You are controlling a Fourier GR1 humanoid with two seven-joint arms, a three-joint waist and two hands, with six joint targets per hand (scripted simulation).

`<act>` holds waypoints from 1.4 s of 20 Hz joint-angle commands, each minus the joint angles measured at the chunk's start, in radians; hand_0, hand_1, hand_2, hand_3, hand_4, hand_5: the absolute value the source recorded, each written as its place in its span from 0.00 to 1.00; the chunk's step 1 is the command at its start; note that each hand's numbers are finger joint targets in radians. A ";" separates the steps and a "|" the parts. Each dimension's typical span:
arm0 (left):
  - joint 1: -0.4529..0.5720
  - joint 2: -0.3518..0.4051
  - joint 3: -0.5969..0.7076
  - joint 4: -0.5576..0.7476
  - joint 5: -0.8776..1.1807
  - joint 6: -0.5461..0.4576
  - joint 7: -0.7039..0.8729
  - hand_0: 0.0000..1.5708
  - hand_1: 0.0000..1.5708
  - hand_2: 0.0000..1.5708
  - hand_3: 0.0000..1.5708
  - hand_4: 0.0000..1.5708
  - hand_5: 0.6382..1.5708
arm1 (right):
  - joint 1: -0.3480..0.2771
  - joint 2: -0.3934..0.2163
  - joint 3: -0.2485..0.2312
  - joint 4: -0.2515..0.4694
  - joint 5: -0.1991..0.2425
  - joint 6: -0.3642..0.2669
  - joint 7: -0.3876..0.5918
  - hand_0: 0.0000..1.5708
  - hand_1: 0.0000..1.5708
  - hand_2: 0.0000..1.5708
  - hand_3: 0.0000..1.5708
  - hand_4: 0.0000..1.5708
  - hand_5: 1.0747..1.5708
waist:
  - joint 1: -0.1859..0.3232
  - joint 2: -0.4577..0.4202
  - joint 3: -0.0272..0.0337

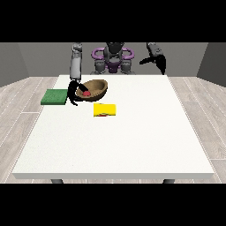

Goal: Pick the cup and pour the ball into the bowl, then pick the bowl and place it on the pad

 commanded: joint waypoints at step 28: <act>0.128 0.123 0.220 0.196 0.130 -0.099 -0.118 0.00 0.00 0.00 0.00 0.80 0.93 | -0.081 -0.282 0.069 -0.135 0.113 0.118 0.670 1.00 1.00 1.00 0.14 0.56 1.00 | -0.174 -0.158 0.0411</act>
